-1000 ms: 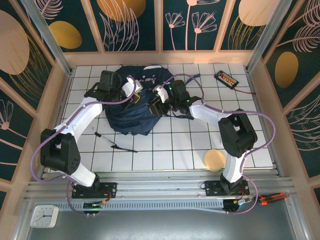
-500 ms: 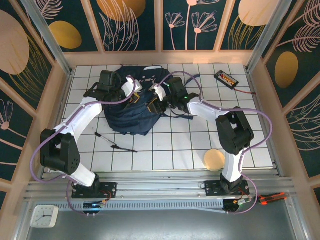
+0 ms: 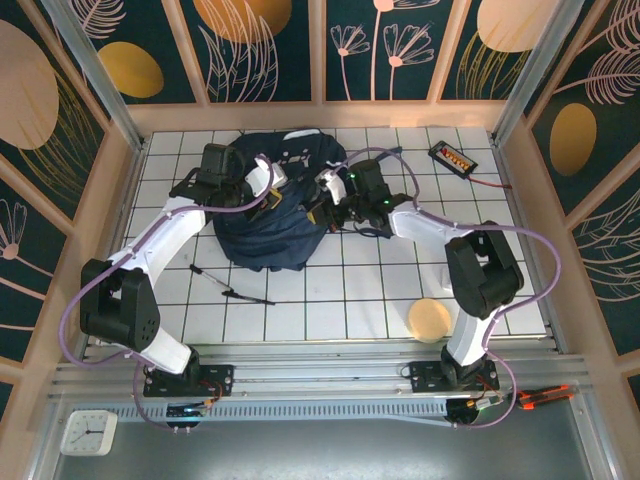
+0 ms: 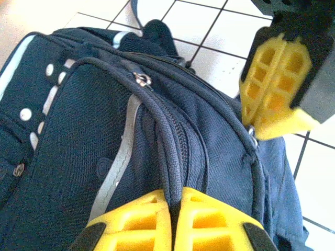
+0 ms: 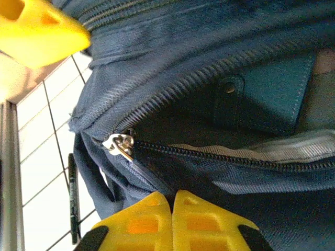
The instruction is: Pack books, pencil case, and school supplies into a backpack
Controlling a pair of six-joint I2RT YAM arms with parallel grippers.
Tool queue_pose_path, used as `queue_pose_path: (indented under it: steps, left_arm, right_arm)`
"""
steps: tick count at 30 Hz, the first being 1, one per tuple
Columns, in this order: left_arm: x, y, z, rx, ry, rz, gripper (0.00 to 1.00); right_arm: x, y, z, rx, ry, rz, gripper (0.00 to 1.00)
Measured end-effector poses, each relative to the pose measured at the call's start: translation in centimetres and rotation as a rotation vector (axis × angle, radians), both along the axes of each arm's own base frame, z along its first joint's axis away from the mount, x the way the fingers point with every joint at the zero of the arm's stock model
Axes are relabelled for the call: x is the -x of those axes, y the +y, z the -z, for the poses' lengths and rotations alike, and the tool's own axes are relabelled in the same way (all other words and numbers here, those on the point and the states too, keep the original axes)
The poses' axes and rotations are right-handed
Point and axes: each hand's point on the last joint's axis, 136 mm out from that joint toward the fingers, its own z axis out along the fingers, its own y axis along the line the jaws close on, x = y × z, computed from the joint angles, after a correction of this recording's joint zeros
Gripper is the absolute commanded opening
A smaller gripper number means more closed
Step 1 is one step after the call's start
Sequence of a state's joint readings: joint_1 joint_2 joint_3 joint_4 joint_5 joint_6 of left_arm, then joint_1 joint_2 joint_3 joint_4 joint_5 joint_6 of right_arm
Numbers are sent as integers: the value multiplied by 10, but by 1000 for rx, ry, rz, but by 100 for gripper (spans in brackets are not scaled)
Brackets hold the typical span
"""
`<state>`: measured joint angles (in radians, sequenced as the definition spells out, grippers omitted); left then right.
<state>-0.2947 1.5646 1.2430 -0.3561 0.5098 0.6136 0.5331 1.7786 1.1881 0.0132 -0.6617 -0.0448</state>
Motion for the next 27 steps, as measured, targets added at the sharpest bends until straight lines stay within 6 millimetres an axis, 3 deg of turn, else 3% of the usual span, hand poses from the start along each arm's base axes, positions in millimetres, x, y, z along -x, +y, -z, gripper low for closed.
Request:
queue_pose_path:
  steps: [3,4,6,9,16,22,27]
  left_arm:
    - [0,-3,-2,7,-12,9,0]
    - [0,-3,-3,8,-13,10,0]
    - [0,-3,-3,9,-15,9,0]
    - [1,1,-3,3,-6,0,0]
    - [3,4,-1,0,7,-6,0]
    - [3,3,-2,5,10,-7,0]
    - [3,3,-2,7,13,-9,0]
  right_arm:
    - [-7,-9,-5,-36,23,20,5]
    - [-9,-11,-6,-48,32,22,10]
    - [-9,-12,-9,-68,50,20,27]
    - [-17,-19,-12,-73,34,32,43]
    - [-15,-6,-13,-26,-57,-45,61]
    - [-2,9,-3,24,-124,-117,60]
    - [-4,16,9,35,-116,-134,59]
